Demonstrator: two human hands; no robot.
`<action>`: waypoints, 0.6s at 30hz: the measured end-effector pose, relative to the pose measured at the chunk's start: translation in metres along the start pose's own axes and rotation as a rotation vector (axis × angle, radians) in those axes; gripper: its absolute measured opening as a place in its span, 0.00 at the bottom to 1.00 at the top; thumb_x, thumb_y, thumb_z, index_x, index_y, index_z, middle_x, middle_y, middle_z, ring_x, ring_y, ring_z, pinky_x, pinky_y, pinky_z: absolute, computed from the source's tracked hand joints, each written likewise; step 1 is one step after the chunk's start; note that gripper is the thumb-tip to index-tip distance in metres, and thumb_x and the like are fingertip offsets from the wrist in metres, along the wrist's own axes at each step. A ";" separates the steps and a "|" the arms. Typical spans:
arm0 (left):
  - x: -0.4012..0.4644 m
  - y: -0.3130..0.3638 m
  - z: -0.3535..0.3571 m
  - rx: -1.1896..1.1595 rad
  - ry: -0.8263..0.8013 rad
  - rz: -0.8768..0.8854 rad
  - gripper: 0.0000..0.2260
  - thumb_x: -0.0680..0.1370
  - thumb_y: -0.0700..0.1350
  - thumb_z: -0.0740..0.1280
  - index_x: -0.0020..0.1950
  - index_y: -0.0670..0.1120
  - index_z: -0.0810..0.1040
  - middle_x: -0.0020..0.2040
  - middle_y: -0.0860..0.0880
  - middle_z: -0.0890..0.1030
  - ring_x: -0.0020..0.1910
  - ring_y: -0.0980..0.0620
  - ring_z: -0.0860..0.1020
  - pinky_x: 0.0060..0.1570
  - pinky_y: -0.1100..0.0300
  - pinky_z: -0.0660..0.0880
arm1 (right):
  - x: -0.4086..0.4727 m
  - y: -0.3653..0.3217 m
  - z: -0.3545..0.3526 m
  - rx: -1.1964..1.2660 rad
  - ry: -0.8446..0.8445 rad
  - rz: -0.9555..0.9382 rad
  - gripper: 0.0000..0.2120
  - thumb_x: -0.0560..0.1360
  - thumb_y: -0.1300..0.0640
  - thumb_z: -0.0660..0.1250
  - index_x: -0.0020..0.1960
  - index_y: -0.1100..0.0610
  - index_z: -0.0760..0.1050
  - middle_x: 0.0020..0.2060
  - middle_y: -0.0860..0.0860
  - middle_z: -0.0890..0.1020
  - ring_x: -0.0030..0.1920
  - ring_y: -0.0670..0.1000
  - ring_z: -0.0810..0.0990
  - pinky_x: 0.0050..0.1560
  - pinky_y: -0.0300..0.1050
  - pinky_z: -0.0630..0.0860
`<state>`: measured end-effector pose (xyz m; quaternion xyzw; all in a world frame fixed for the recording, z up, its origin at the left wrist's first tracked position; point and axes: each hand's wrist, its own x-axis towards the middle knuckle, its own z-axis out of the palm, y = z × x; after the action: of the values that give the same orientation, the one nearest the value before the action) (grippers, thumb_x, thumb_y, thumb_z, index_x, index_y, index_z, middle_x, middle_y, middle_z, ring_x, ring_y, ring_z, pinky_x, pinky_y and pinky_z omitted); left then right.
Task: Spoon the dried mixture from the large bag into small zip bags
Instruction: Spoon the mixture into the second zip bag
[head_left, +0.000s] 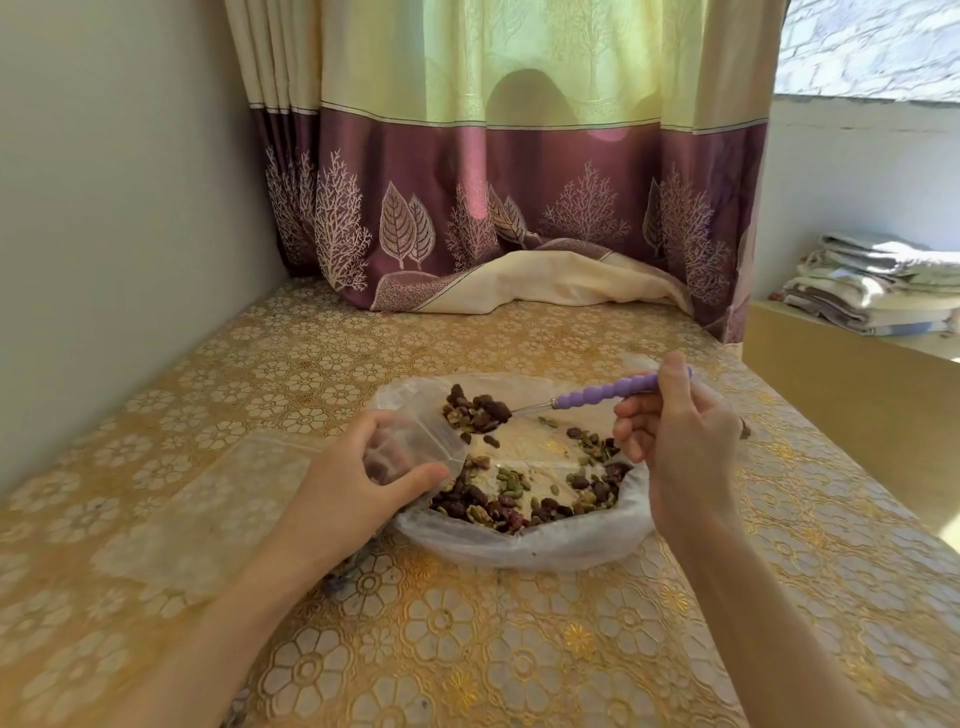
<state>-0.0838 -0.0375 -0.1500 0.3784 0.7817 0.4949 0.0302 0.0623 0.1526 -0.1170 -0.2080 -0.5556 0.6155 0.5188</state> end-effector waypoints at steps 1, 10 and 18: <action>0.000 -0.001 0.000 -0.002 0.000 -0.002 0.26 0.58 0.67 0.69 0.53 0.60 0.72 0.43 0.53 0.81 0.41 0.56 0.76 0.39 0.74 0.72 | -0.003 0.000 0.003 0.005 -0.019 0.000 0.22 0.82 0.52 0.57 0.35 0.62 0.77 0.23 0.51 0.78 0.22 0.46 0.72 0.19 0.35 0.66; -0.001 0.004 0.001 -0.034 0.008 -0.001 0.23 0.57 0.67 0.69 0.49 0.64 0.70 0.46 0.62 0.78 0.42 0.74 0.74 0.37 0.80 0.68 | -0.028 0.002 0.024 0.016 -0.198 -0.075 0.19 0.81 0.53 0.58 0.39 0.63 0.77 0.26 0.52 0.81 0.24 0.48 0.77 0.23 0.37 0.72; -0.002 0.003 0.002 -0.086 0.093 0.012 0.28 0.59 0.68 0.68 0.54 0.59 0.72 0.45 0.57 0.81 0.41 0.64 0.79 0.38 0.70 0.70 | -0.033 -0.001 0.028 0.106 -0.386 -0.183 0.16 0.79 0.51 0.57 0.50 0.62 0.76 0.35 0.55 0.82 0.33 0.53 0.80 0.31 0.42 0.76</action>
<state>-0.0804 -0.0364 -0.1494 0.3578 0.7581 0.5452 0.0070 0.0519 0.1105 -0.1185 -0.0076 -0.6282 0.6226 0.4665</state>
